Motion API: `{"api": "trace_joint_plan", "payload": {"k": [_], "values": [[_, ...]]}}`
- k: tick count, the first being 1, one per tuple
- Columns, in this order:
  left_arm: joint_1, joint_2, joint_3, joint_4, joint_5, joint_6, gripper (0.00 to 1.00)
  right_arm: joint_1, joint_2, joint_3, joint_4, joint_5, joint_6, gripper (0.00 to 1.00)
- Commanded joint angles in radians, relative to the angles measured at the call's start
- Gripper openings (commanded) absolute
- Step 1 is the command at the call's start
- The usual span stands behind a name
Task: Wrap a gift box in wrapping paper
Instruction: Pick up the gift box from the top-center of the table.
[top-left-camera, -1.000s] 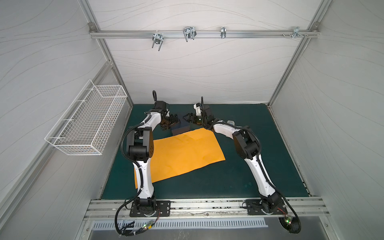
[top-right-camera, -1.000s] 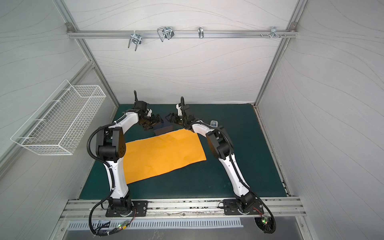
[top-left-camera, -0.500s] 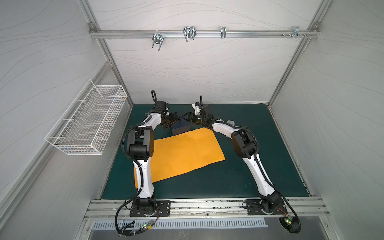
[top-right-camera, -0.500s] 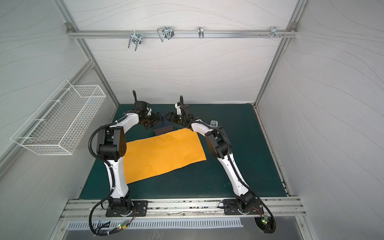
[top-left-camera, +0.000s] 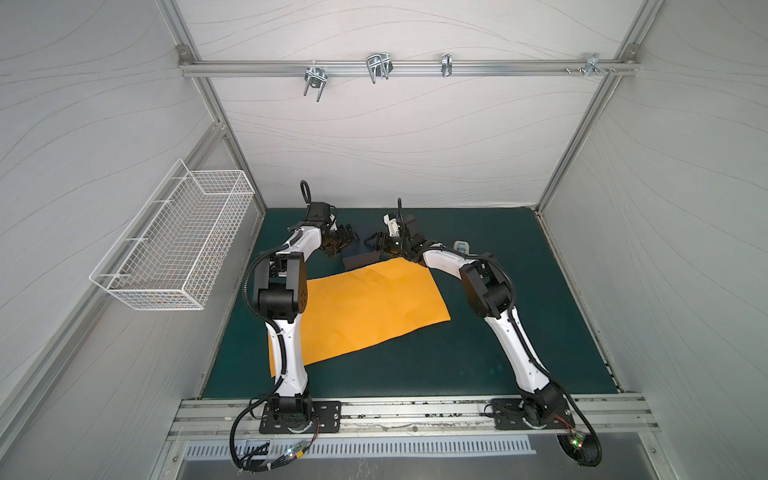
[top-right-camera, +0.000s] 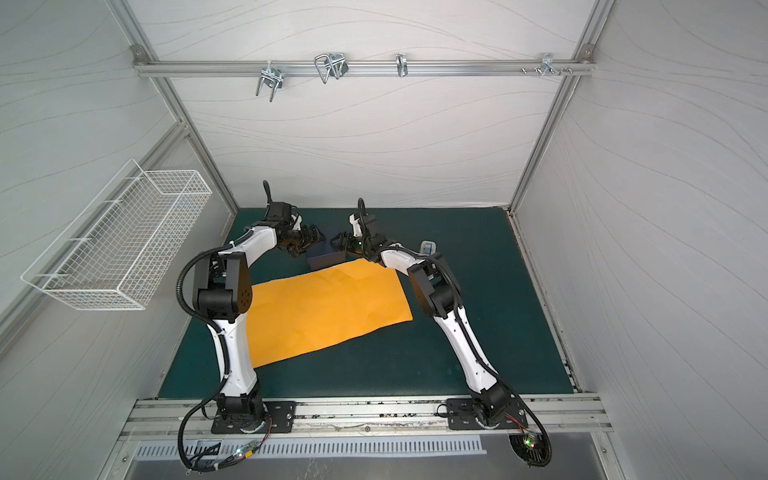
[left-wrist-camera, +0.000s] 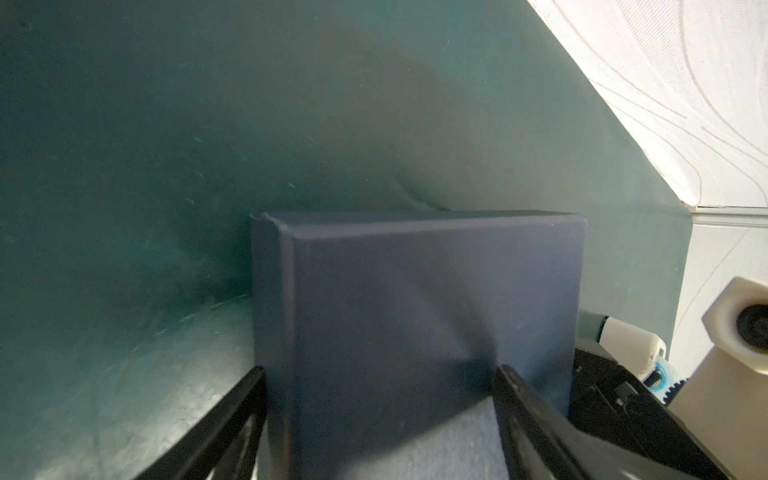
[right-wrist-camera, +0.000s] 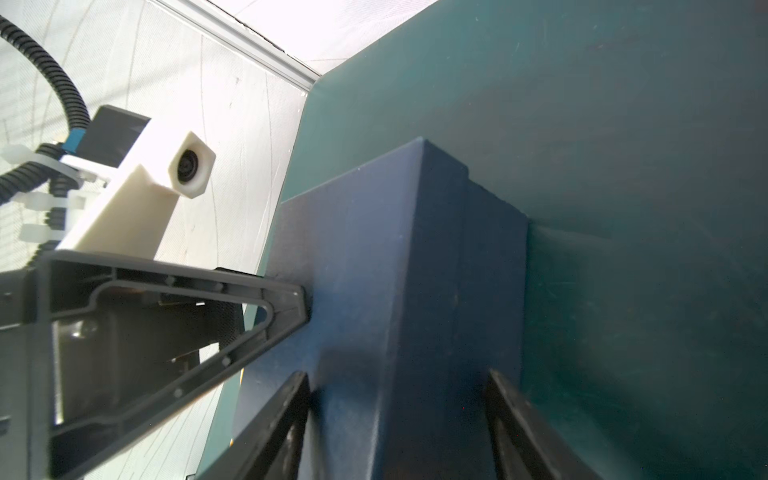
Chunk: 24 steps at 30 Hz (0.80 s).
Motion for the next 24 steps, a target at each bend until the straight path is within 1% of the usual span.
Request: {"api": "trace_joint_plan", "payload": {"k": [1, 18, 24], "values": [[-0.029, -0.03, 0.0, -0.011, 0.044, -0.003, 0.84, 0.035, -0.05, 0.008, -0.015, -0.058, 0.002, 0.66], [-0.044, -0.12, -0.015, -0.044, 0.037, 0.003, 0.84, 0.054, -0.124, -0.002, -0.015, -0.087, -0.016, 0.66], [-0.044, -0.159, -0.048, -0.057, 0.031, -0.002, 0.84, 0.061, -0.172, -0.052, -0.001, -0.084, -0.013, 0.66]]}}
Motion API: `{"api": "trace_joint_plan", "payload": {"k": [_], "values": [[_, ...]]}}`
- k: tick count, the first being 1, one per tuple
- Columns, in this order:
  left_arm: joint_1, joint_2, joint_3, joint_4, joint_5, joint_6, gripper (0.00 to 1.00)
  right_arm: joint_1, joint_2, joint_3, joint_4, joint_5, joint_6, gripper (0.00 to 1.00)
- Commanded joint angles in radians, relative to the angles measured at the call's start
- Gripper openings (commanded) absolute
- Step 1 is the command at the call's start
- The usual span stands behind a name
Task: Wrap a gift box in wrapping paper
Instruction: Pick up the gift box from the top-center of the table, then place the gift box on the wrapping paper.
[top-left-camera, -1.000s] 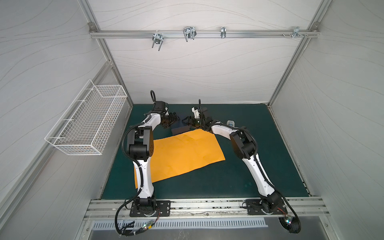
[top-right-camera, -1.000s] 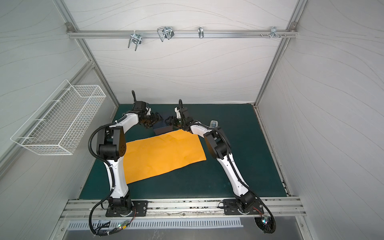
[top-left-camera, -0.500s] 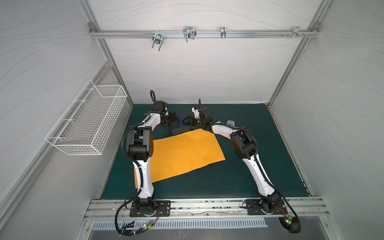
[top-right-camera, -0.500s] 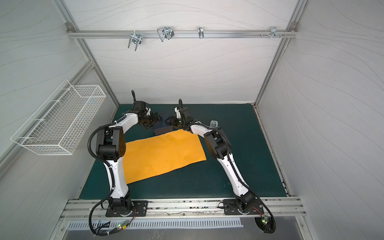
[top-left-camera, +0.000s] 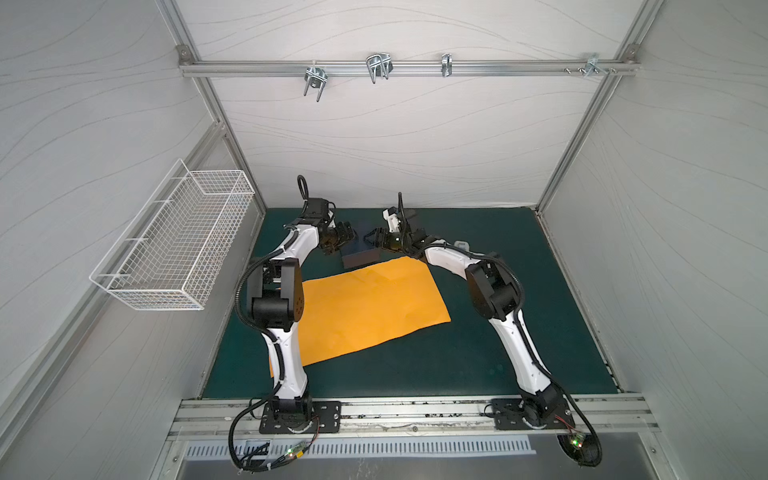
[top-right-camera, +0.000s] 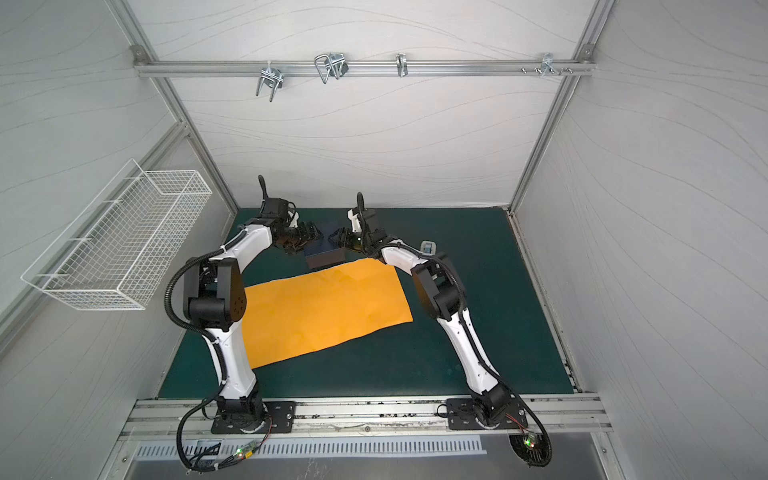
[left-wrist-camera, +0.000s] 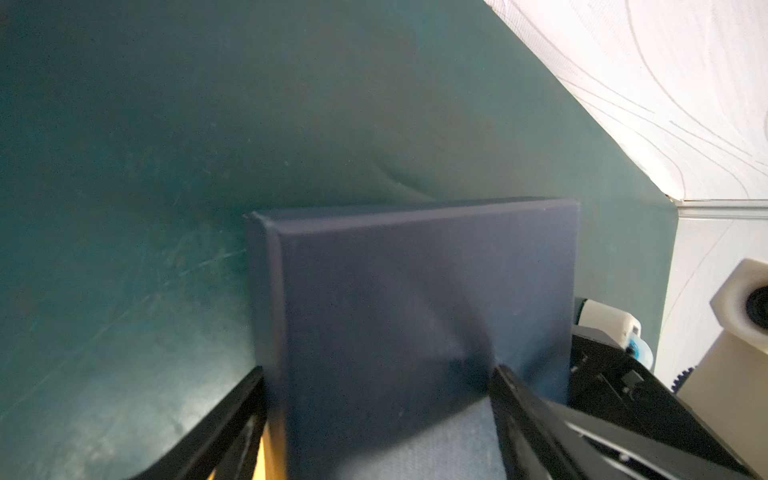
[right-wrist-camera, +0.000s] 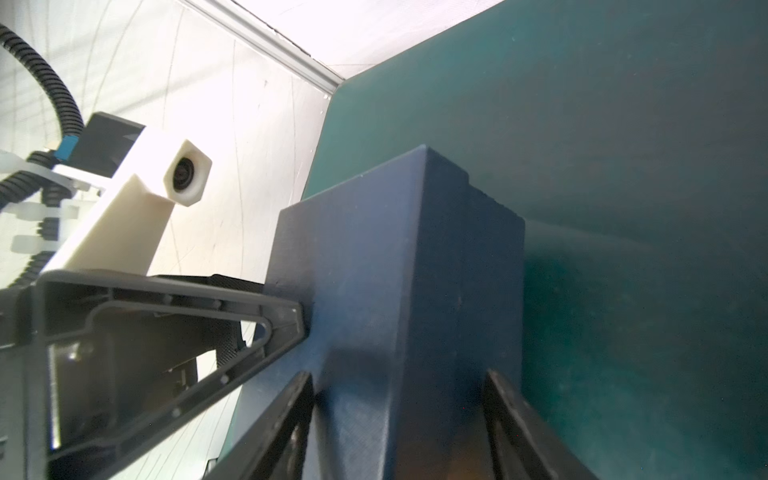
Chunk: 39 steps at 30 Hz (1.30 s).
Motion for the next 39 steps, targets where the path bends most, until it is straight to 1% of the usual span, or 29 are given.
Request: {"api": "trace_joint_plan", "payload": {"k": [1, 6, 15, 23, 29, 34, 39], "values": [[-0.036, -0.048, -0.019, 0.006, 0.052, -0.004, 0.84, 0.052, -0.088, -0.026, 0.047, -0.072, -0.011, 0.66], [-0.036, -0.103, -0.085, 0.01, 0.047, -0.022, 0.84, 0.071, -0.135, -0.084, 0.051, -0.068, -0.018, 0.66], [-0.046, -0.234, -0.264, 0.028, 0.036, -0.057, 0.84, 0.11, -0.272, -0.311, 0.115, -0.045, -0.021, 0.66], [-0.116, -0.385, -0.449, 0.017, -0.01, -0.083, 0.85, 0.176, -0.386, -0.504, 0.147, -0.025, -0.035, 0.66], [-0.132, -0.481, -0.587, -0.001, -0.052, -0.108, 0.86, 0.209, -0.449, -0.632, 0.18, -0.008, -0.034, 0.66], [-0.133, -0.54, -0.682, 0.003, -0.082, -0.114, 0.87, 0.24, -0.463, -0.683, 0.182, 0.0, -0.043, 0.66], [-0.132, -0.554, -0.723, 0.0, -0.112, -0.102, 0.88, 0.272, -0.48, -0.724, 0.184, 0.028, -0.049, 0.66]]}}
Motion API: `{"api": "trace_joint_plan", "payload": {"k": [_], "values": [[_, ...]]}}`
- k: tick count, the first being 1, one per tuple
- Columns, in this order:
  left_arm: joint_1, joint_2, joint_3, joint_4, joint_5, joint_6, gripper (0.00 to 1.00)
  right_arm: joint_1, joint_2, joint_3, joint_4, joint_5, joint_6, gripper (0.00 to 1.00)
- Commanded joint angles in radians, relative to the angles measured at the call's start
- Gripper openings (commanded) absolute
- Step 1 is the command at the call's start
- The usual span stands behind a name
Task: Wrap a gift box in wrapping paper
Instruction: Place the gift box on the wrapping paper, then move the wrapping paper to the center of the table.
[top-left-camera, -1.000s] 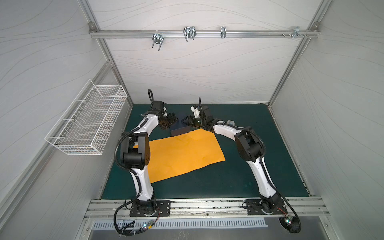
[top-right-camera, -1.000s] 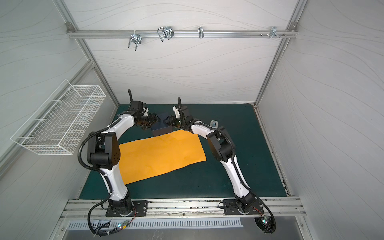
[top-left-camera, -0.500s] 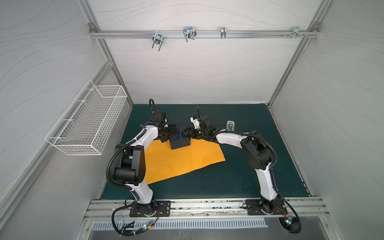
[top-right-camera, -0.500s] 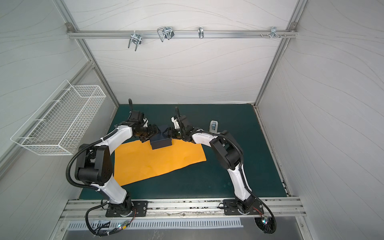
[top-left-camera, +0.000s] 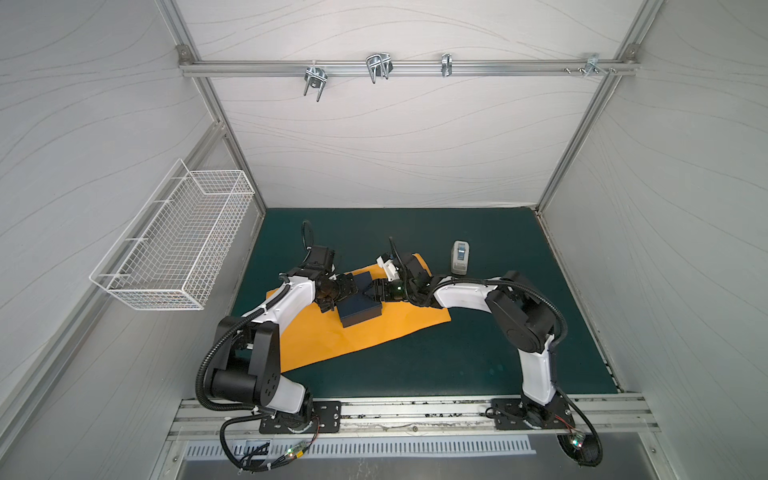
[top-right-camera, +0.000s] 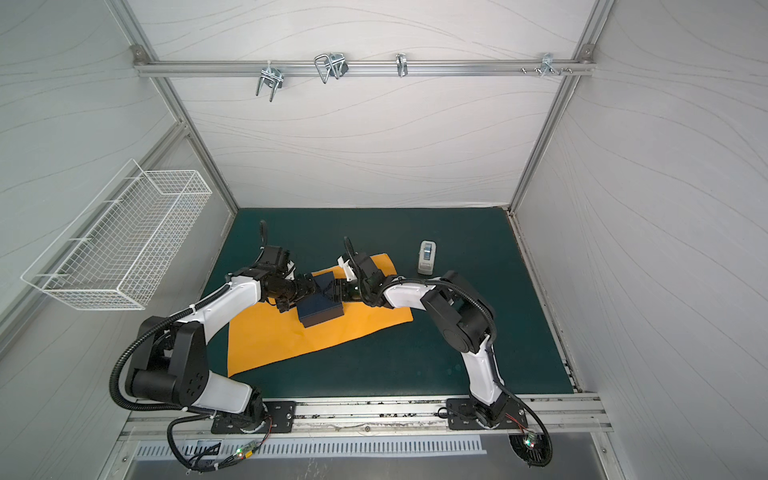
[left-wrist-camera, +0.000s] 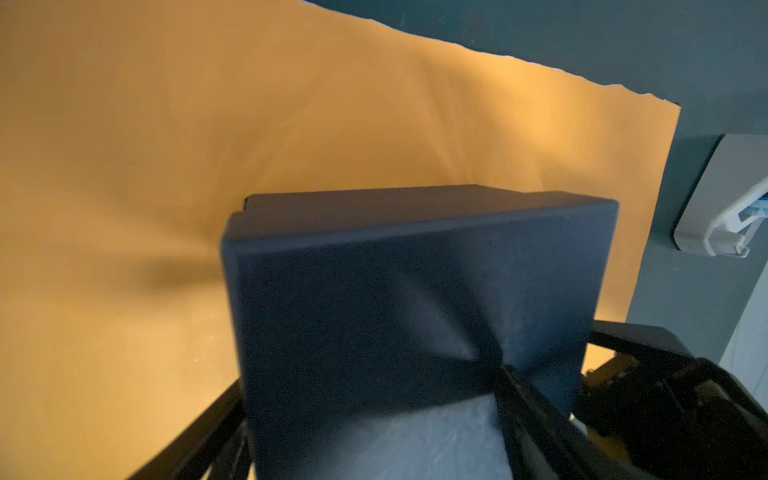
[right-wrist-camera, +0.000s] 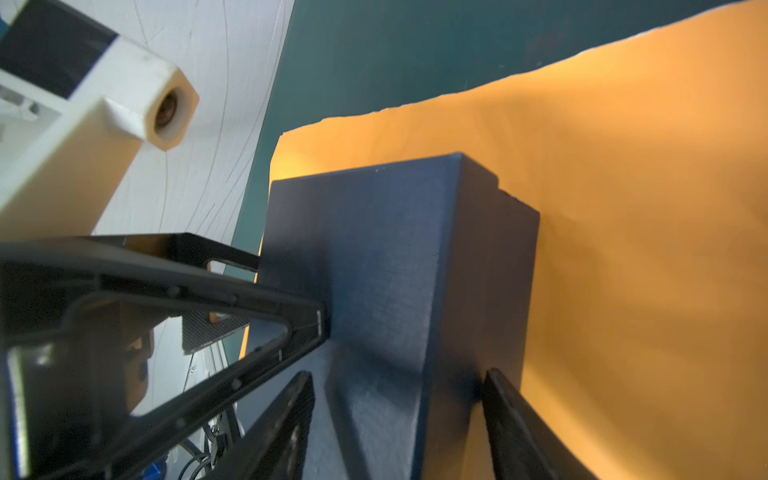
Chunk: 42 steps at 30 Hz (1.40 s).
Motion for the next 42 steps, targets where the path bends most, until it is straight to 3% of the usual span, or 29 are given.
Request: {"api": "trace_joint_plan", "payload": {"k": [1, 11, 16, 22, 29, 35, 42], "values": [[-0.016, -0.002, -0.021, 0.02, -0.012, -0.001, 0.89, 0.053, -0.055, -0.018, 0.07, -0.039, -0.01, 0.66], [-0.002, 0.006, -0.008, -0.017, -0.056, 0.026, 0.91, 0.025, -0.142, -0.086, 0.016, -0.003, -0.02, 0.7], [-0.001, -0.033, -0.03, -0.03, -0.065, 0.035, 0.93, -0.102, -0.291, -0.187, -0.086, -0.02, -0.027, 0.71], [-0.001, -0.049, -0.046, -0.03, -0.057, 0.049, 0.93, -0.28, -0.568, -0.413, -0.268, 0.058, -0.038, 0.71], [-0.002, -0.084, -0.072, -0.003, -0.048, 0.041, 0.94, -0.406, -0.771, -0.695, -0.244, -0.008, 0.03, 0.74], [-0.002, -0.139, -0.117, 0.082, -0.058, -0.003, 0.94, -0.38, -0.915, -0.834, -0.175, -0.019, 0.199, 0.78], [-0.002, -0.169, -0.133, 0.107, -0.069, -0.016, 0.94, -0.172, -1.062, -0.946, -0.107, 0.234, 0.418, 0.87]]}}
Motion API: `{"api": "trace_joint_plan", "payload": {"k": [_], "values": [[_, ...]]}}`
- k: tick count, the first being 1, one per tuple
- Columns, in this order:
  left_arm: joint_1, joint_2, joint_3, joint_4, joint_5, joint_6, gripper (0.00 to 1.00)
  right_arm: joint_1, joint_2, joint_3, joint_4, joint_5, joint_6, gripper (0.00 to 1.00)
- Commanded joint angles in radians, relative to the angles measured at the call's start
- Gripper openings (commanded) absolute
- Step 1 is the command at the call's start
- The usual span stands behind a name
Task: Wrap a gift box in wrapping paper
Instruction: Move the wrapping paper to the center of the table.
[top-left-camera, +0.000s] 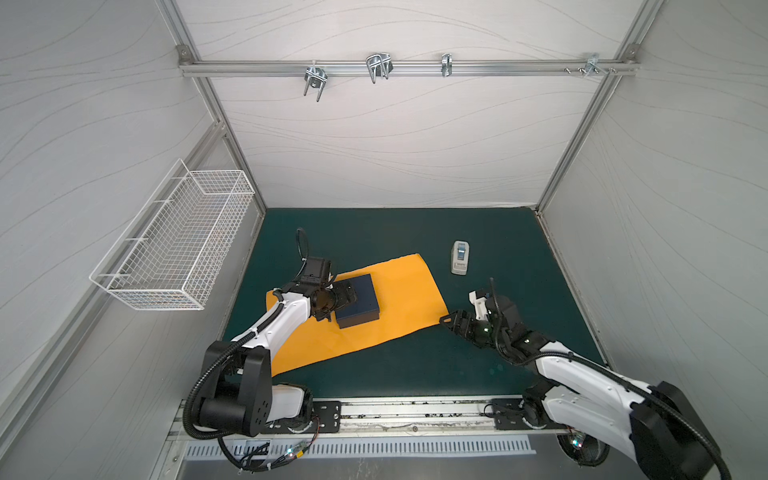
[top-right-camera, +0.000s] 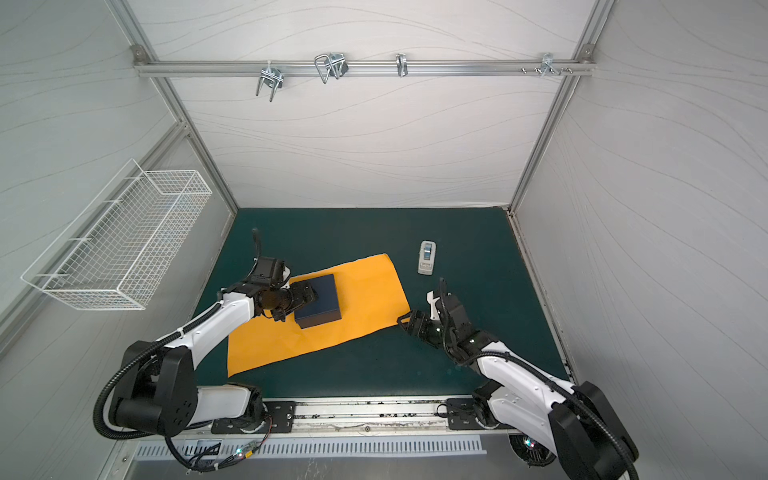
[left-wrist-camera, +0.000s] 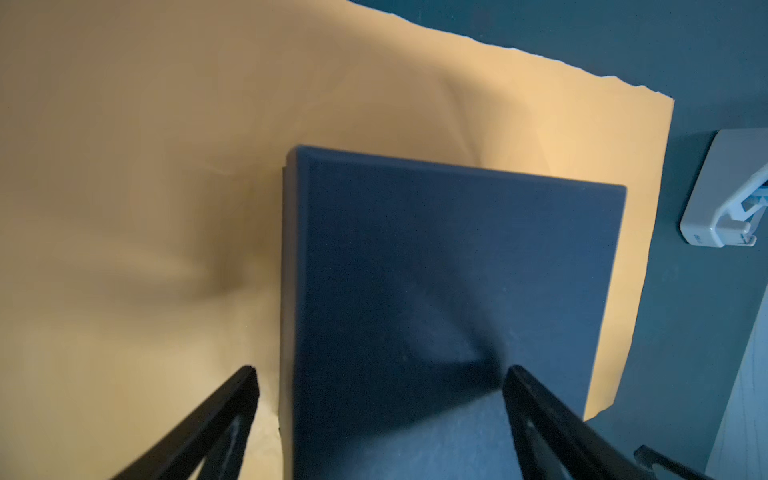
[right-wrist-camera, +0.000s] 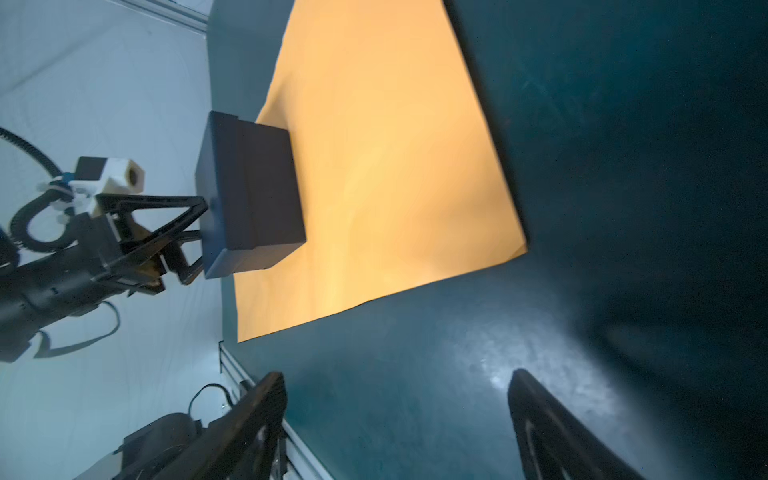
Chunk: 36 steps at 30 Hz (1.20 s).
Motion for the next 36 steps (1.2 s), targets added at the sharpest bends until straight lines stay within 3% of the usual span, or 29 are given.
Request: {"api": "trace_joint_plan", "payload": {"k": [1, 16, 20, 26, 30, 36], "values": [[-0.002, -0.025, 0.003, 0.037, -0.022, -0.018, 0.94, 0.084, 0.004, -0.039, 0.092, 0.157, 0.172, 0.87], [-0.002, -0.026, -0.018, 0.052, -0.006, -0.033, 0.94, 0.155, 0.485, -0.067, 0.635, 0.224, 0.31, 0.85], [-0.003, -0.022, -0.015, 0.049, -0.006, -0.033, 0.94, 0.152, 0.521, -0.068, 0.692, 0.271, 0.287, 0.84], [-0.002, -0.024, -0.014, 0.042, -0.009, -0.026, 0.94, 0.083, 0.465, -0.053, 0.651, 0.287, 0.172, 0.83], [-0.002, -0.022, -0.02, 0.042, -0.008, -0.025, 0.94, 0.014, 0.445, -0.018, 0.619, 0.226, 0.063, 0.8], [-0.003, -0.008, -0.022, 0.051, 0.0, -0.027, 0.94, -0.046, 0.565, 0.092, 0.629, 0.013, -0.01, 0.7]]}}
